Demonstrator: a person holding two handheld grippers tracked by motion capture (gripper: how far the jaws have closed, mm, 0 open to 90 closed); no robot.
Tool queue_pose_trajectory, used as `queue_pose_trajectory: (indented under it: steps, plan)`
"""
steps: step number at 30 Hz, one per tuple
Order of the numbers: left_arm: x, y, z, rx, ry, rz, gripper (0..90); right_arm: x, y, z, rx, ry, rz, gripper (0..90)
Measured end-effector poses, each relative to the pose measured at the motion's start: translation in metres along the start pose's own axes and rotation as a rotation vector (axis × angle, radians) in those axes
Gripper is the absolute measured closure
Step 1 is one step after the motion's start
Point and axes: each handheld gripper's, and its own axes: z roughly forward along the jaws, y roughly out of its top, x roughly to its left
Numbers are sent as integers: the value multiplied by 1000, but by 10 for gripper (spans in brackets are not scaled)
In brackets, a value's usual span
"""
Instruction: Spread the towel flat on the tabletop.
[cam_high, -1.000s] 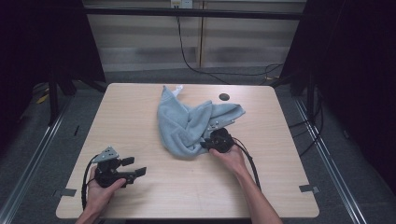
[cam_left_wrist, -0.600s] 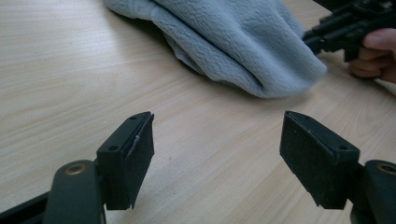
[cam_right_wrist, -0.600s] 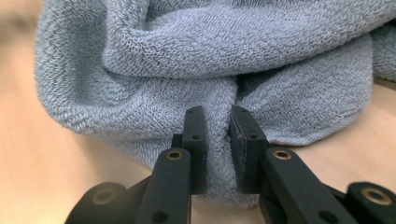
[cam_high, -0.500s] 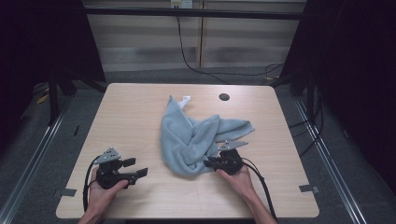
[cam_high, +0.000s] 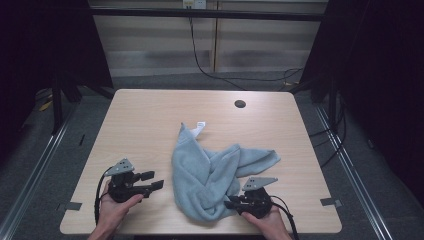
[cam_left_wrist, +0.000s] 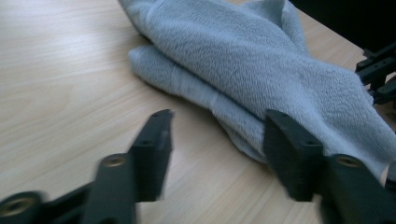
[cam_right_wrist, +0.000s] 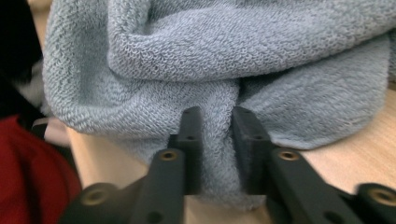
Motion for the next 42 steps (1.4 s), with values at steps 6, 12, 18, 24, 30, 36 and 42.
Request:
queue_pose_trajectory:
  steps: [6, 12, 18, 24, 30, 36, 42]
  plan:
    - [-11, 23, 14, -38, -31, 22, 397, -10, 16, -22, -31, -18, 12, 593]
    - [-2, 37, 40, -48, -26, 8, 302, -37, 39, -33, -121, -100, 13, 441]
    - [10, 36, 60, -34, -31, -59, 227, -65, 71, -19, -181, -152, 48, 286]
    - [12, 32, 73, 14, -42, -59, 252, -73, 85, 11, -107, -168, 33, 237]
    - [9, 24, 78, 33, -86, -62, 612, -71, 76, 32, -48, -156, 37, 575]
    - [13, 24, 68, -20, -107, -94, 763, -63, 75, 26, -69, -159, 30, 803]
    - [20, 37, 44, -109, -58, -111, 777, -68, 84, -7, -179, -189, 56, 818]
